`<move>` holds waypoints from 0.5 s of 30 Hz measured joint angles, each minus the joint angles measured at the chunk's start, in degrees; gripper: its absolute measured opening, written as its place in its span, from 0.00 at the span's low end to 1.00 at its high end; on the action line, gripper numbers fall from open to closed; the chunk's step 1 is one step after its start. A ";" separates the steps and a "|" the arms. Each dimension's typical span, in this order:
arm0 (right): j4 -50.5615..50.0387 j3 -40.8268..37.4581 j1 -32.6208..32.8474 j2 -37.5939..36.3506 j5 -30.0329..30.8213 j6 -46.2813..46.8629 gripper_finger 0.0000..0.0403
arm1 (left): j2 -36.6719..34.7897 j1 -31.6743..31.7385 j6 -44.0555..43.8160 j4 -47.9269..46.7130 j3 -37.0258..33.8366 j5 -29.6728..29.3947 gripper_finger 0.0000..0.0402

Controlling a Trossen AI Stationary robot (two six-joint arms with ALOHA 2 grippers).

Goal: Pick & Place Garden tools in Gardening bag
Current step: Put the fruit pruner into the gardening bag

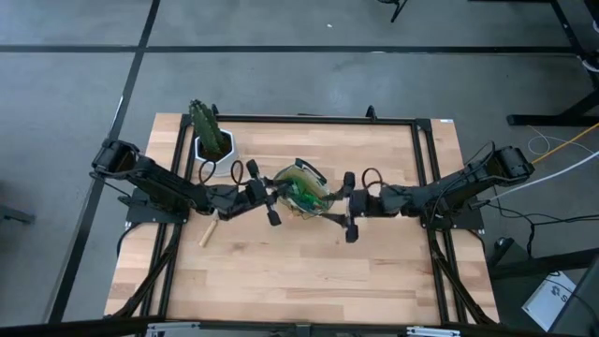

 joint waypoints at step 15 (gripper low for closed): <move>-21.31 23.22 -2.57 8.42 6.84 -4.31 0.51 | -0.19 -1.70 12.99 -0.03 5.39 -4.86 0.06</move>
